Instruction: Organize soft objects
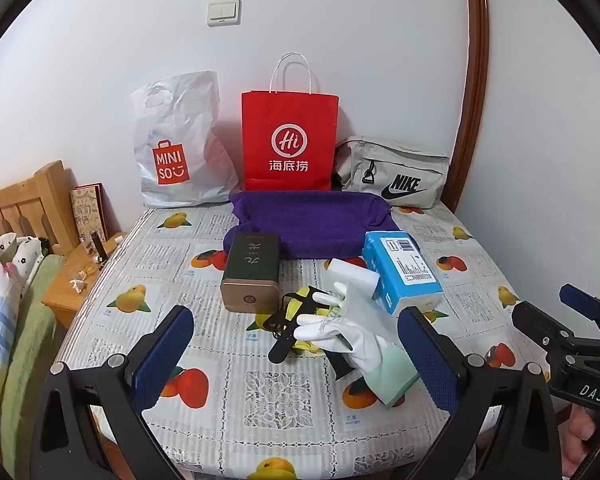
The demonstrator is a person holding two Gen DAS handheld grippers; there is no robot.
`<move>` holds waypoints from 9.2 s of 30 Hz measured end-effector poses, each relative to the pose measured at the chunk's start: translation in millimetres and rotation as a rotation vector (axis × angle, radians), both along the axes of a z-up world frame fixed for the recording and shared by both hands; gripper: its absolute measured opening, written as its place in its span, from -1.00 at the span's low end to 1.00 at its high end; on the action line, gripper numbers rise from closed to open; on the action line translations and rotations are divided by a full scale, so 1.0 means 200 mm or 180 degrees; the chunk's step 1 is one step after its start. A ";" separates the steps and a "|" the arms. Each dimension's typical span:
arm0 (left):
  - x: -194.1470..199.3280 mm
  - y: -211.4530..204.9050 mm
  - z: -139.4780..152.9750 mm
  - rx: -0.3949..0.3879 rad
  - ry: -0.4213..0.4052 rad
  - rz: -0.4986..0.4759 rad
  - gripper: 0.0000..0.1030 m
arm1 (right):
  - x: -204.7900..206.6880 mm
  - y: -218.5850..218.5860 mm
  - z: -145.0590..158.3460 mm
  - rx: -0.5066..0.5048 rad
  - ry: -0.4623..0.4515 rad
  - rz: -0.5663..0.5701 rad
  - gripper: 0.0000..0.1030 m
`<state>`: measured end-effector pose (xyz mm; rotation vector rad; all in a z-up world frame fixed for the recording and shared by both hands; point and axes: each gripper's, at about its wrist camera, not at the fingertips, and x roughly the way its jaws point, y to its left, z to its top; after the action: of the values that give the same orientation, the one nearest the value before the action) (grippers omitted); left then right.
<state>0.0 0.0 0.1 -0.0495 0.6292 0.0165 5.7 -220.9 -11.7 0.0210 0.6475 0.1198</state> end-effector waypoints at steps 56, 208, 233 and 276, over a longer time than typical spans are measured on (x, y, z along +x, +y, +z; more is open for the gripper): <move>-0.02 0.00 0.05 -0.0020 -0.0052 0.0016 1.00 | -0.03 0.01 0.02 0.0042 -0.0079 0.0062 1.00; 0.41 0.38 -0.55 0.0007 0.0717 -0.0292 -0.61 | 0.52 -0.14 -0.59 0.0087 0.0520 0.0467 -0.50; 1.05 0.40 -0.30 -0.0077 0.0593 -0.0179 -0.61 | 1.17 0.03 -0.28 0.0370 0.0408 0.0668 -0.50; 2.09 0.44 -0.67 -0.0464 0.1197 0.0093 -0.61 | 2.12 0.11 -0.66 0.0197 0.1145 0.0851 -0.48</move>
<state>418.9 87.3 -133.8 -0.1999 1.0052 0.0081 430.6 -198.7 -144.0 0.0156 1.0044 0.4004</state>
